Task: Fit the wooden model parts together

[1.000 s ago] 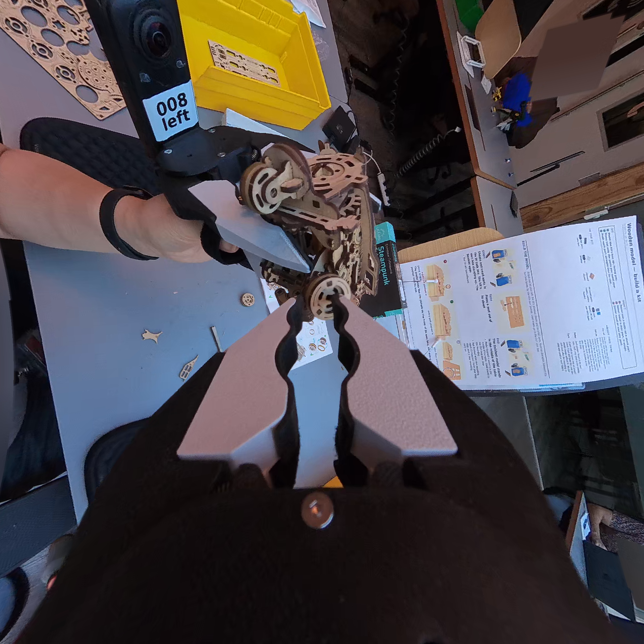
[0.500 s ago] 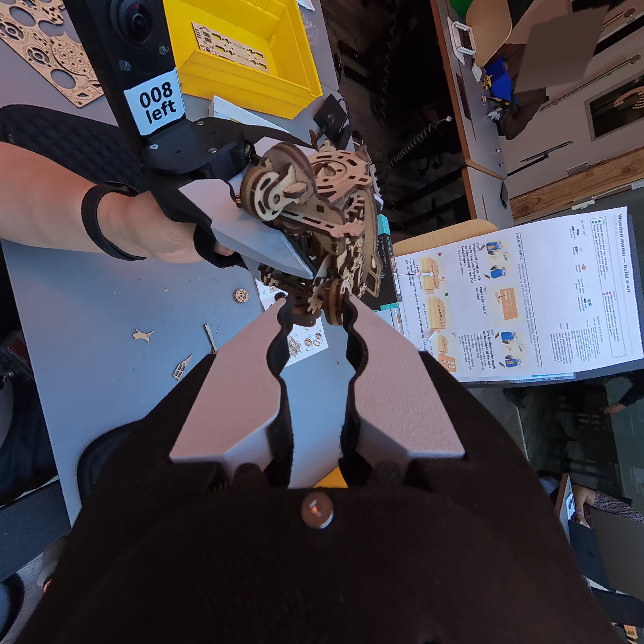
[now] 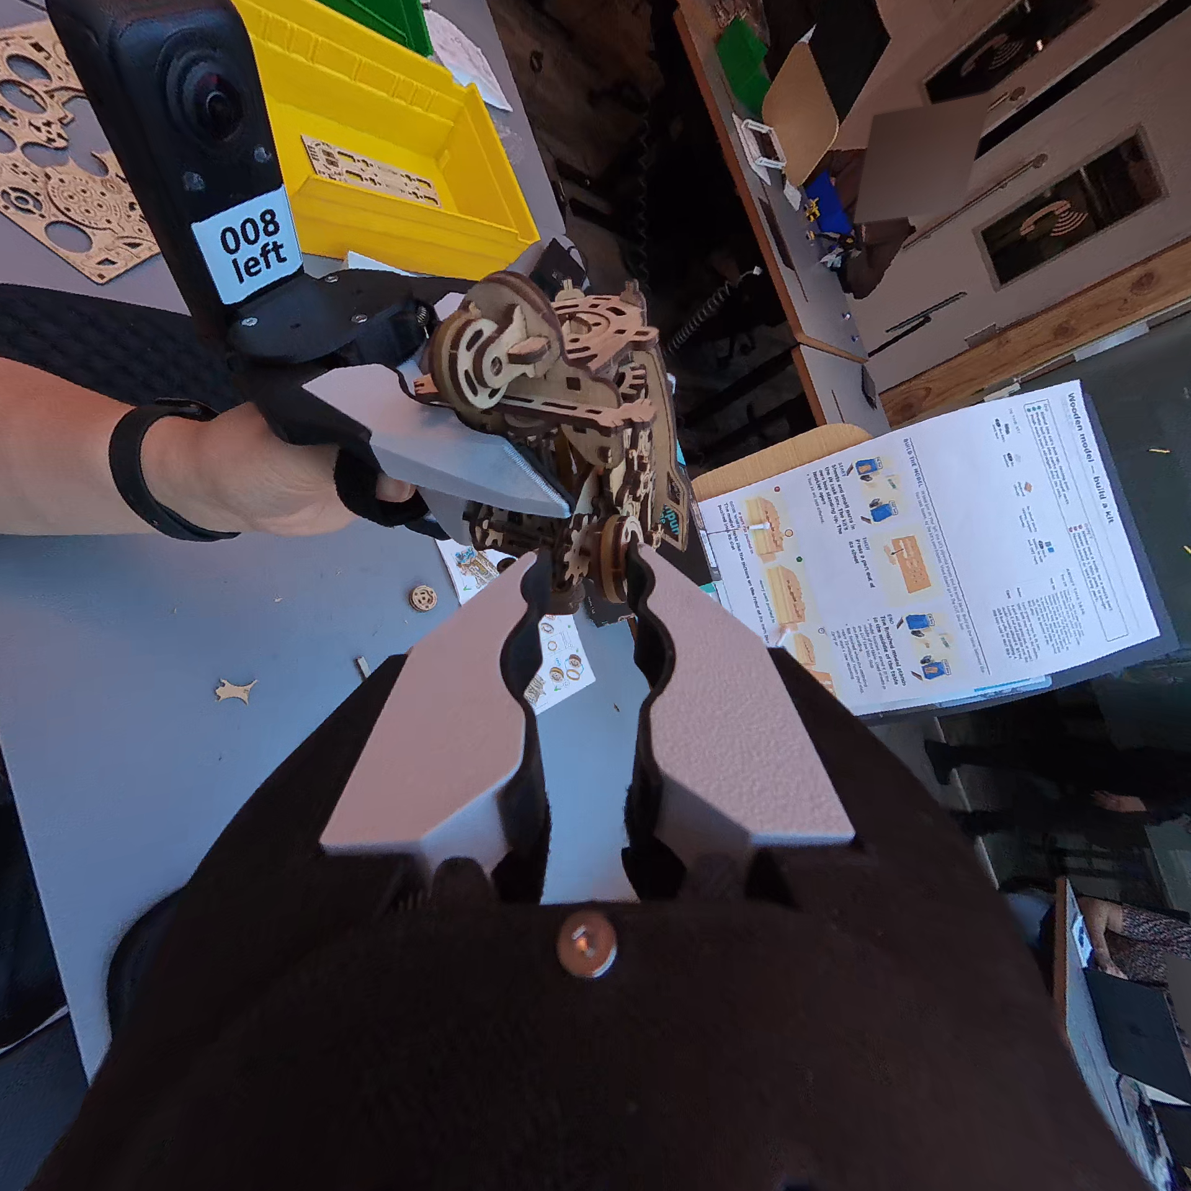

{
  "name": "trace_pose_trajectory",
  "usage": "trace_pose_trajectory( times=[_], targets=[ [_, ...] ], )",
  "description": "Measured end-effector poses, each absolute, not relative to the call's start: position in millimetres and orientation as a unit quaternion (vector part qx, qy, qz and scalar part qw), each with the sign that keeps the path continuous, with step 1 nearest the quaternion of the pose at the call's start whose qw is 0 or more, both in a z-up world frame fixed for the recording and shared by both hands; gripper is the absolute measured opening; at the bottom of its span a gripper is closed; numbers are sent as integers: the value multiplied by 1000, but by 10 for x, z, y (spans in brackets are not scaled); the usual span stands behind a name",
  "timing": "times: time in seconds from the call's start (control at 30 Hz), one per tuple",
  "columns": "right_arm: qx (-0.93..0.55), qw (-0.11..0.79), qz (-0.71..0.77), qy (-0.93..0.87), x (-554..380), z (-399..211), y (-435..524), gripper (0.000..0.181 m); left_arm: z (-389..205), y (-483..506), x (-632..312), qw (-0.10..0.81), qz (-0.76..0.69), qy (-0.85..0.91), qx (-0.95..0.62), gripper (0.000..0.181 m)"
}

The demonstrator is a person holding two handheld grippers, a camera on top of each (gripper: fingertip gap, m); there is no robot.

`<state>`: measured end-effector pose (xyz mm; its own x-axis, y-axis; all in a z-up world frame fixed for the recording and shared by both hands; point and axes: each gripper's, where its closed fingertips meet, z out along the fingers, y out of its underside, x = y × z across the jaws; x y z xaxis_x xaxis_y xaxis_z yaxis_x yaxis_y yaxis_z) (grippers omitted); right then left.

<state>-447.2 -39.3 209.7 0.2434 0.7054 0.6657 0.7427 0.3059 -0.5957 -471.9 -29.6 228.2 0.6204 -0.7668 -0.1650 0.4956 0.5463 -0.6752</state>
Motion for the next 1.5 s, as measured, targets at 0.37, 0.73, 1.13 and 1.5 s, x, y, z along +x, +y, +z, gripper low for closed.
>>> trace_pose_trajectory(
  times=[0.37, 0.73, 1.13, 1.5],
  targets=[
    [-586, 526, 5, -617, -4450, 2079, -428, 27, 2276, -310, -4692, 850, -368, 232, -297, 63],
    [-590, 507, 32, -627, -4418, 2087, -501, 27, 2290, -372, -4664, 852, -366, 240, -288, 64],
    [-599, 505, 49, -620, -4407, 2114, -503, 22, 2293, -385, -4660, 852, -370, 238, -284, 64],
    [-598, 508, 47, -618, -4412, 2098, -508, 26, 2286, -377, -4648, 854, -364, 238, -287, 64]
  ],
)
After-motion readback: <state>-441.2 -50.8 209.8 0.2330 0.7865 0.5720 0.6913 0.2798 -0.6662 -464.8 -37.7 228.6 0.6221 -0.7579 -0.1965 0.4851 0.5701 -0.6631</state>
